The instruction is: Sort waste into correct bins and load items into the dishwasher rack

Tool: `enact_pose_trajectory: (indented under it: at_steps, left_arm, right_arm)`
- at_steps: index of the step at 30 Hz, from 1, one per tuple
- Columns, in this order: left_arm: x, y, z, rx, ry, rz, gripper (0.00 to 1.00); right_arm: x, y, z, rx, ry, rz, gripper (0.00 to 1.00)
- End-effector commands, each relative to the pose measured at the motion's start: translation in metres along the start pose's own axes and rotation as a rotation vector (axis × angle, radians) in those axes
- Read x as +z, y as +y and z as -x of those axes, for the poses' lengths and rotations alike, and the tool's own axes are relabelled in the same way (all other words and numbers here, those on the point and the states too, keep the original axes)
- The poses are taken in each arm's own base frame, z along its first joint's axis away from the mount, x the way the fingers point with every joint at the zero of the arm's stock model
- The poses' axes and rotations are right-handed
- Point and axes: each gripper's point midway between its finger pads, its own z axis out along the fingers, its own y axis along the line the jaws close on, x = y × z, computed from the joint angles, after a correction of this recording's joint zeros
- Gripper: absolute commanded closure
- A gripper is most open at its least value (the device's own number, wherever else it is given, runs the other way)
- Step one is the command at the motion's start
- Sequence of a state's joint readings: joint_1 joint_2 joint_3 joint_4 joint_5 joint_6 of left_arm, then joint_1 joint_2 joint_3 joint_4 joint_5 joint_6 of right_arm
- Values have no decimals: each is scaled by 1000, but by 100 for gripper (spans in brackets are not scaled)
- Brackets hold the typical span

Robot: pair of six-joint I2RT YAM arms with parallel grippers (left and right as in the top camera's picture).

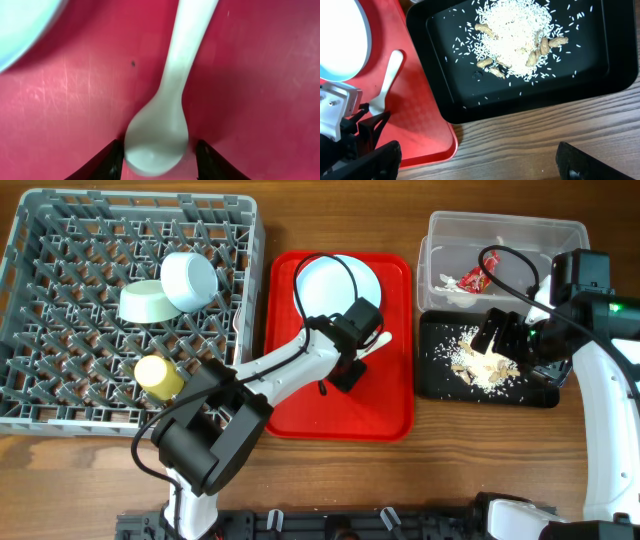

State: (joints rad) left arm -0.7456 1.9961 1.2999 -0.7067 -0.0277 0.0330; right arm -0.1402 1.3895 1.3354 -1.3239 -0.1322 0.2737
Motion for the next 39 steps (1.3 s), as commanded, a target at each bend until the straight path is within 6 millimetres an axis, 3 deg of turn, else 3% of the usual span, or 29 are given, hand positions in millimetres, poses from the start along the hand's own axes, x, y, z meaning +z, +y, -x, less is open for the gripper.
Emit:
enact_pose_trajectory:
  at_steps: [1,7,13,17,21,34,39]
  left_arm:
    - [19,-1,-22,20,90,5,53]
    - [19,-1,-17,19,69,5,45]
    - [20,-2,-6,18,24,3,45]
    - [20,-2,-7,18,28,3,55]
    - [20,-6,-9,18,36,-20,59]
    - [19,-7,-19,18,78,-29,65]
    - [18,-7,-23,18,91,-28,62]
  right_arm:
    - [-6,-2,1,-12,-25,-9,0]
    - [-6,-2,1,-11,-24,-9,0]
    - [-6,-2,1,-12,-24,-9,0]
    - [-6,-2,1,-11,-24,-9,0]
    - [-6,-2,1,-12,-24,-9,0]
    - [-6,-2,1,-11,-24,-9,0]
    - [-6,-2,1,-11,-24,-9,0]
